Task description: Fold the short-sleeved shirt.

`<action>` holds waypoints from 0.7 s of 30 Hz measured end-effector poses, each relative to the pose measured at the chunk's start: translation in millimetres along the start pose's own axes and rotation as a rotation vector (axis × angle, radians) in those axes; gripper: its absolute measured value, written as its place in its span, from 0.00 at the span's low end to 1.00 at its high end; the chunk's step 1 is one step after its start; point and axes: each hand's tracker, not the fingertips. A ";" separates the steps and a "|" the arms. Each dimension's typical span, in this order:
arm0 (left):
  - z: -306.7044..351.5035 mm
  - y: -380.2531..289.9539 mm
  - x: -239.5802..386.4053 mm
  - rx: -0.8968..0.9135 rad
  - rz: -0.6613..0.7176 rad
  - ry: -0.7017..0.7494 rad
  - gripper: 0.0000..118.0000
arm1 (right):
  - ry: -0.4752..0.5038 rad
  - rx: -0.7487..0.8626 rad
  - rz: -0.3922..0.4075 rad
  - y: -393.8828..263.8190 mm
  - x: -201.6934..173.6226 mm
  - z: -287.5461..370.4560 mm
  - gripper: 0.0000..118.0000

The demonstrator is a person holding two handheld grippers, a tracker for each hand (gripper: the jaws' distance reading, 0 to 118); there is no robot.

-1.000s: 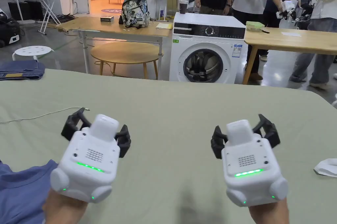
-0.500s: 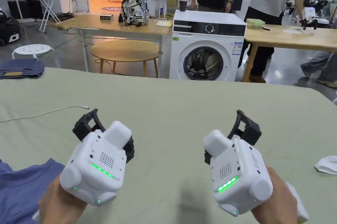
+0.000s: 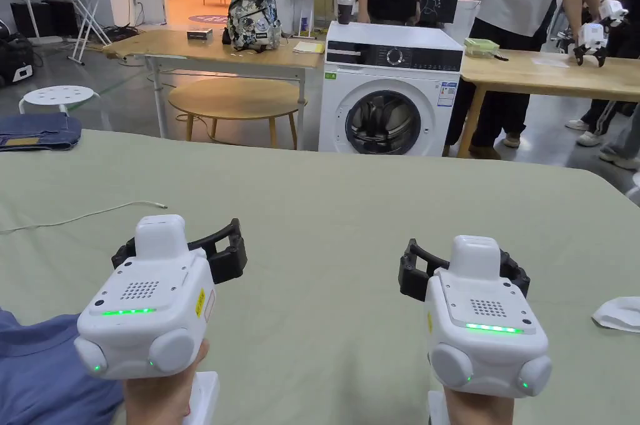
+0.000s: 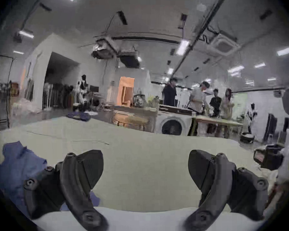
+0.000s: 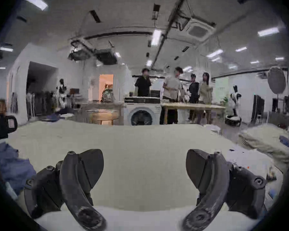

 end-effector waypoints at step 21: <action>10.6 14.9 19.3 0.036 -0.213 0.065 0.33 | -0.017 0.027 0.029 5.3 -1.3 -5.8 0.12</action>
